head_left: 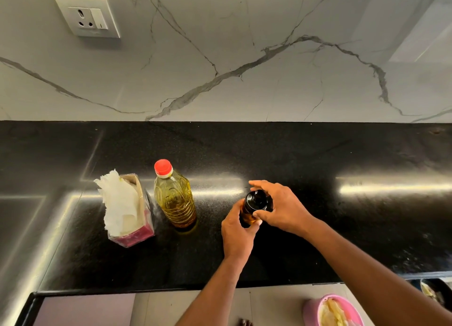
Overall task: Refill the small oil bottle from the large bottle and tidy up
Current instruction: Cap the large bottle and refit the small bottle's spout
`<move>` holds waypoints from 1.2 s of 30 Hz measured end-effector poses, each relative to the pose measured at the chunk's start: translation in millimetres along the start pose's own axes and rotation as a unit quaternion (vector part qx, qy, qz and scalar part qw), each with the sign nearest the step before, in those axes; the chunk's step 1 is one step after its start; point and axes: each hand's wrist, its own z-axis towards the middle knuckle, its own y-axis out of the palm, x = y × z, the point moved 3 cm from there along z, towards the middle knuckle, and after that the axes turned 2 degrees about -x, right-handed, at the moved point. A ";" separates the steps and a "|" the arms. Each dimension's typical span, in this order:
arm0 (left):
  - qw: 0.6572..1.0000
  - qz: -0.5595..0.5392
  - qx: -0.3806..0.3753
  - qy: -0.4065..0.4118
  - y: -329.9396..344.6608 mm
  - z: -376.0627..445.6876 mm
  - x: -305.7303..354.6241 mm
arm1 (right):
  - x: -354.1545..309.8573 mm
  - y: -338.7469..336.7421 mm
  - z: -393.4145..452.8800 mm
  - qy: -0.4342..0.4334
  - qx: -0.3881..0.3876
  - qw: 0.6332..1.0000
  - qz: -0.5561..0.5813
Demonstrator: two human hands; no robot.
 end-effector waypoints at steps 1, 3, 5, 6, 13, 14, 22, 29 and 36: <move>1.000 -0.004 0.000 0.001 0.2 0.0 0.2 | 0.3 1.4 0.3 -0.001 0.016 1.000 -0.014; 1.000 -0.008 0.004 0.007 -0.3 0.2 0.5 | 0.0 7.2 -0.1 0.009 0.050 0.996 -0.076; 1.000 -0.016 0.008 0.010 -0.4 0.2 0.1 | 0.5 13.8 -3.1 0.039 0.074 0.988 -0.128; 1.000 -0.019 0.008 0.009 -0.1 0.0 -0.1 | 2.4 15.9 -4.8 0.050 0.077 0.986 -0.143; 1.000 0.008 0.007 0.005 0.0 1.6 -2.6 | 6.8 4.0 3.3 0.001 0.023 0.999 -0.028; 1.000 0.011 0.007 0.005 0.0 1.7 -2.4 | 5.3 3.2 5.7 -0.006 0.016 0.999 -0.036; 0.999 0.051 -0.002 0.011 7.4 3.6 -16.9 | 3.5 -1.7 8.3 -0.020 0.027 0.999 0.001; 0.998 0.059 0.016 0.035 12.2 4.0 -24.1 | 8.4 10.8 4.1 -0.013 0.075 0.997 0.021; 0.996 0.084 -0.014 0.017 6.9 4.7 -25.1 | 13.3 20.5 -0.5 0.001 0.119 0.992 0.036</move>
